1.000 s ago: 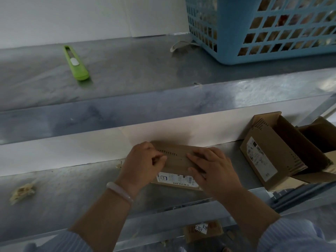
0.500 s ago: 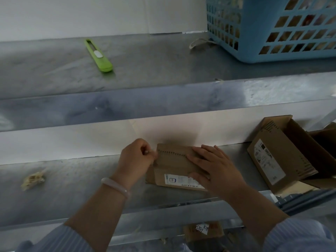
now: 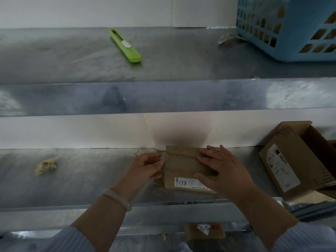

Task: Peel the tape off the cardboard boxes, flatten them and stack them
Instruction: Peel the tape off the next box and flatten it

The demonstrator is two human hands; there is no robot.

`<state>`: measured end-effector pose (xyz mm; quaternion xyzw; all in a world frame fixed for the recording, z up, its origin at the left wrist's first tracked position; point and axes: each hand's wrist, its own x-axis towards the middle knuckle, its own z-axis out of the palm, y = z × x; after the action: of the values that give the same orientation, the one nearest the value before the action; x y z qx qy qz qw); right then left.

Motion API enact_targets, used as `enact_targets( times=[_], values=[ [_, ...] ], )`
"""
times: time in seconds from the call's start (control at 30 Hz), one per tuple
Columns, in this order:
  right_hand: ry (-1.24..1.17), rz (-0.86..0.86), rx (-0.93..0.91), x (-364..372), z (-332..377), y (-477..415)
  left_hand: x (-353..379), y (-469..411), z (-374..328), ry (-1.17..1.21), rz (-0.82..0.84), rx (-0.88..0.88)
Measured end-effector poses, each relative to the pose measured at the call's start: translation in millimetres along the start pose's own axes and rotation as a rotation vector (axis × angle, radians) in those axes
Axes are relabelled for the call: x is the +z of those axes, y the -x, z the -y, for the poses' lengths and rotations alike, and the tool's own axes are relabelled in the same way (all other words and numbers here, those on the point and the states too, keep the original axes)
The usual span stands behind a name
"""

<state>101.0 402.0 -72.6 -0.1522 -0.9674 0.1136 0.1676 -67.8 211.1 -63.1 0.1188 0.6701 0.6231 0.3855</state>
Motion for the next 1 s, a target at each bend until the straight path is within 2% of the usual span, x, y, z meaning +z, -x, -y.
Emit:
enact_targets(
  times=[0.1, 0.23, 0.37, 0.5, 0.6, 0.73, 0.8, 0.9, 1.0],
  values=[
    [-0.015, 0.057, 0.057, -0.5, 7.4, -3.9, 2.2, 0.8, 1.7, 0.046, 0.095, -0.114],
    [-0.014, 0.093, 0.075, -1.2, 4.5, -1.7, 3.2, -3.1, 1.9, 0.13, 0.025, -0.104],
    [-0.002, 0.063, 0.059, 0.1, 5.7, -0.6, -1.7, -16.1, 15.6, -0.161, -0.224, 0.081],
    [0.014, 0.047, 0.043, 0.7, 5.6, 1.2, -4.7, -17.5, 25.9, -0.594, -0.209, 0.226],
    [0.003, 0.023, 0.009, 1.0, 3.5, 1.4, -13.7, -18.4, 19.5, -0.666, -0.269, 0.296],
    [-0.104, -0.029, -0.084, -1.9, -2.1, 4.3, -43.3, -31.6, 9.7, -0.63, -0.407, 0.237],
    [-0.142, -0.075, -0.087, -3.4, -5.1, 6.4, -53.5, -38.6, 9.2, -0.736, -0.396, 0.181],
    [-0.052, -0.144, -0.024, -6.6, -5.4, 11.5, -58.9, -41.7, 7.5, -0.937, -0.372, 0.126],
    [0.041, -0.173, 0.1, -8.8, -0.4, 19.4, -62.5, -47.5, 8.1, -0.98, -0.423, 0.199]
  ],
)
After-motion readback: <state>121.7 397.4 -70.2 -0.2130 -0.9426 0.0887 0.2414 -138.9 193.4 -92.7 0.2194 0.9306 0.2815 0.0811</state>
